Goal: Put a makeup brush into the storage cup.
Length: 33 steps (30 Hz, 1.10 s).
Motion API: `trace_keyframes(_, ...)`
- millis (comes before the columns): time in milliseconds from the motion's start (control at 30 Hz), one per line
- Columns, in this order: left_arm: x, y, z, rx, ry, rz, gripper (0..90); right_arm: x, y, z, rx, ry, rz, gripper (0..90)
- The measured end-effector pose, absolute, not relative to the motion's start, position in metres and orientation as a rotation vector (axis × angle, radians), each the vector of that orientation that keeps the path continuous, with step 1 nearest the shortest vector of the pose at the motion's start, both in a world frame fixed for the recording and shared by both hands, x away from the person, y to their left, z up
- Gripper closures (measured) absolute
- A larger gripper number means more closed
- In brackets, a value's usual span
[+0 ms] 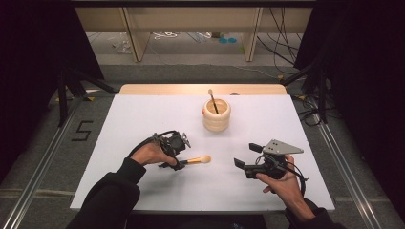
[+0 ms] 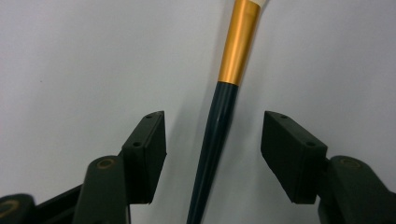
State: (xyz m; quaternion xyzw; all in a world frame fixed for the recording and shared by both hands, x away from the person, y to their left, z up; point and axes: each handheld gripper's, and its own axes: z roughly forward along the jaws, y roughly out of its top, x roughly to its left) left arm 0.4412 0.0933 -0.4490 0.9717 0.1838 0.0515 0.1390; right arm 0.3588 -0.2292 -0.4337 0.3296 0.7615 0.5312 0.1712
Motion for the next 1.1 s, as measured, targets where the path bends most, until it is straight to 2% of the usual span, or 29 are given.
trace_keyframes(1100, 0.453, 0.071, -0.457, 2.994, 0.42, 0.032, 71.3, 0.359, -0.228, -0.434, 0.932, 2.181, 1.505, 17.9)
